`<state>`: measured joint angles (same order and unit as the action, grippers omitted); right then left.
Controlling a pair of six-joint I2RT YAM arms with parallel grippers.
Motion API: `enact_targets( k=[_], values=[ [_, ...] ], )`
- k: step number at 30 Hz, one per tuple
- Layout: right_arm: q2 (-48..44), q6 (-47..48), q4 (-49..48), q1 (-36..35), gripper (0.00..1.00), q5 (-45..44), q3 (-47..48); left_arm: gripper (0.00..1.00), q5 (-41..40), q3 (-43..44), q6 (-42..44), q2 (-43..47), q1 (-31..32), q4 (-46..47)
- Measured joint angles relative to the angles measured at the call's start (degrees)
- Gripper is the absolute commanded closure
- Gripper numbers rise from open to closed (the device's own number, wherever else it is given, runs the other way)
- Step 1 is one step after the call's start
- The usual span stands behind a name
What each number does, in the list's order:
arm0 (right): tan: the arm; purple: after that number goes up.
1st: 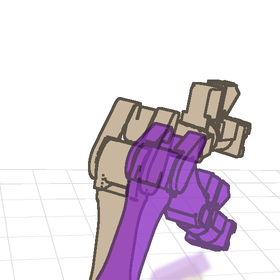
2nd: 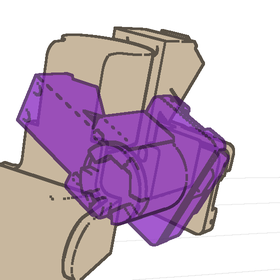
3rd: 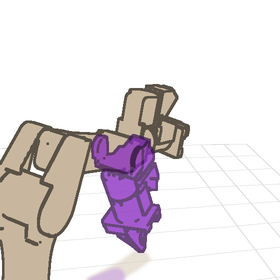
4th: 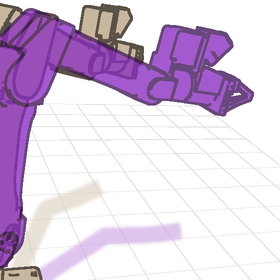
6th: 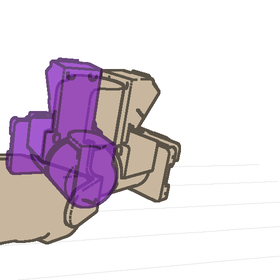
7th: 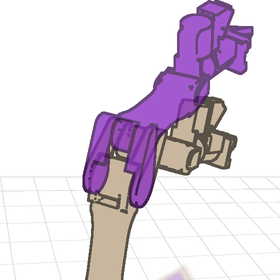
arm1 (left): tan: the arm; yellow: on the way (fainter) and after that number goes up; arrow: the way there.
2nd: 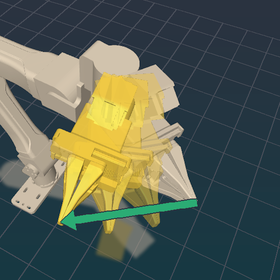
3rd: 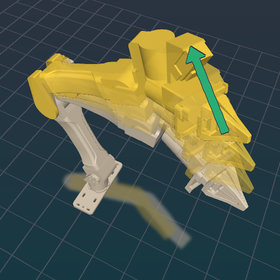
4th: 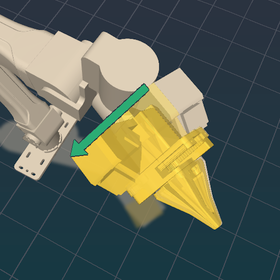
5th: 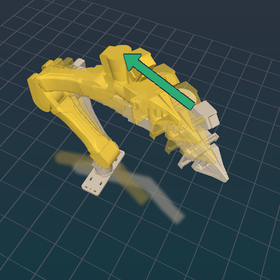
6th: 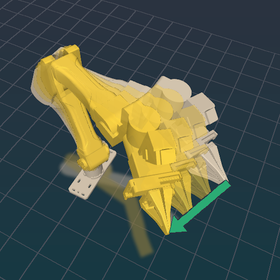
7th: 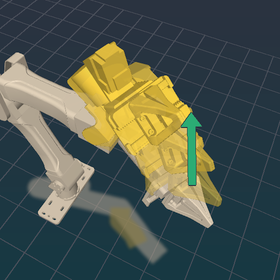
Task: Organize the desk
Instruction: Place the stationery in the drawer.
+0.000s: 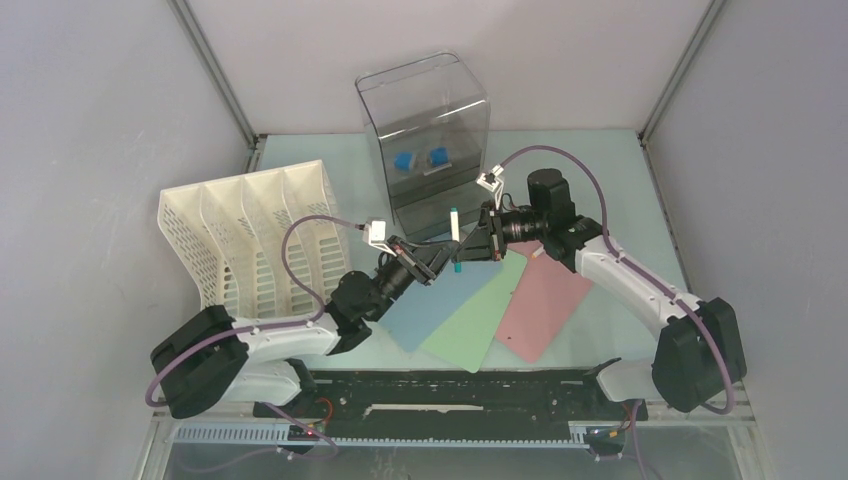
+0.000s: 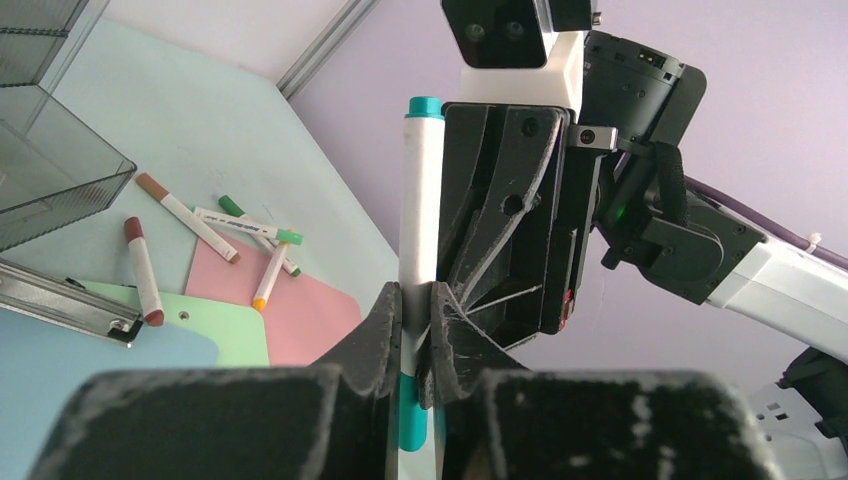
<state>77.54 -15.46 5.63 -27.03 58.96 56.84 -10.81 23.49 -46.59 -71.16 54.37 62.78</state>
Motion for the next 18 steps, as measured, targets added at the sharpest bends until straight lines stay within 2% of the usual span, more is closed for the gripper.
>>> enact_targets(
  k=[4, 11, 18],
  values=[
    [0.2, -0.5, -0.3, 0.1, 1.0, 0.2, 0.0, 0.73, -0.2, 0.0, 0.0, -0.1, 0.0, 0.2],
    [0.2, -0.5, -0.7, 0.2, 1.0, 1.3, 0.0, 0.37, -0.2, 0.0, -0.5, -0.1, 0.0, 0.3],
    [0.2, 0.6, -0.7, 0.2, 1.0, 1.4, 0.0, 0.11, 0.5, 0.0, 2.0, 3.8, 0.2, -4.6]
  ],
)
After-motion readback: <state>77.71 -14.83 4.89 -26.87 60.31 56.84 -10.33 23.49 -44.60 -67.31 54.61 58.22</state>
